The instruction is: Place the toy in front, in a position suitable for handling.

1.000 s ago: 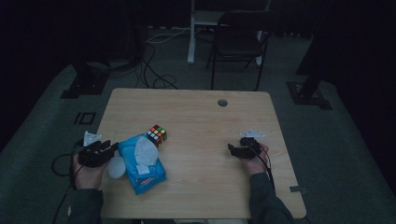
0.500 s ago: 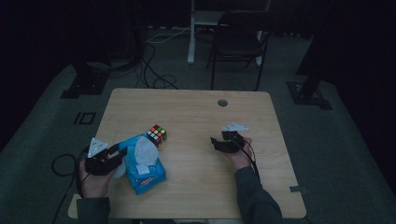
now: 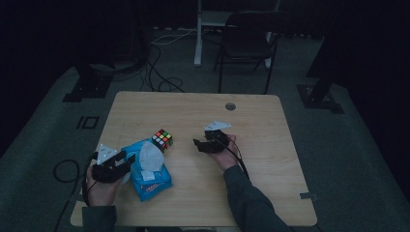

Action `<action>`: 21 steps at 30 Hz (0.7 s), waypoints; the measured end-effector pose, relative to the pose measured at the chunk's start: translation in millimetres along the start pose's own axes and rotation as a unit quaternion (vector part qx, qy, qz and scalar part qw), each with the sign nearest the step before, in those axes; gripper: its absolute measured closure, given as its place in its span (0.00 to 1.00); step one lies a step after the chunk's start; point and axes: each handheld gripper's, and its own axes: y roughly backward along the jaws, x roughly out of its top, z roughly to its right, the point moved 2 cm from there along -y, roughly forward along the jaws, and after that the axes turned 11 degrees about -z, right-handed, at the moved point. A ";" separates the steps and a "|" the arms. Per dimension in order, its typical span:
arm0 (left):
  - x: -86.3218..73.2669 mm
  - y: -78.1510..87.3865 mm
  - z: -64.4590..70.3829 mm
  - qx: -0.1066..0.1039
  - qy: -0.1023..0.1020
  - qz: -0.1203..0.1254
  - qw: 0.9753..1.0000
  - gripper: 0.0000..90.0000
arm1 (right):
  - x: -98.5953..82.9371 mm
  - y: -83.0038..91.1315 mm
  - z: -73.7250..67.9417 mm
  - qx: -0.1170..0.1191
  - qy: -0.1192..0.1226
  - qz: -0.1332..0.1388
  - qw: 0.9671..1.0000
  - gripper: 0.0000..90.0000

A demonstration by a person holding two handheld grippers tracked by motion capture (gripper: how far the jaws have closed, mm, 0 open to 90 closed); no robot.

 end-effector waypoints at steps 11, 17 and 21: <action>-1.2 -3.8 2.7 -0.002 -0.005 -0.006 1.000 0.64 | 36.7 -34.5 -42.9 0.044 0.049 -0.003 0.998 0.33; -0.8 -2.5 3.0 -0.006 -0.003 -0.003 1.000 0.64 | 51.6 -50.9 -62.3 0.055 0.065 -0.002 0.996 0.31; -0.8 -0.8 2.7 -0.007 -0.002 0.000 1.000 0.64 | 59.5 -59.4 -70.6 0.054 0.075 -0.006 0.996 0.30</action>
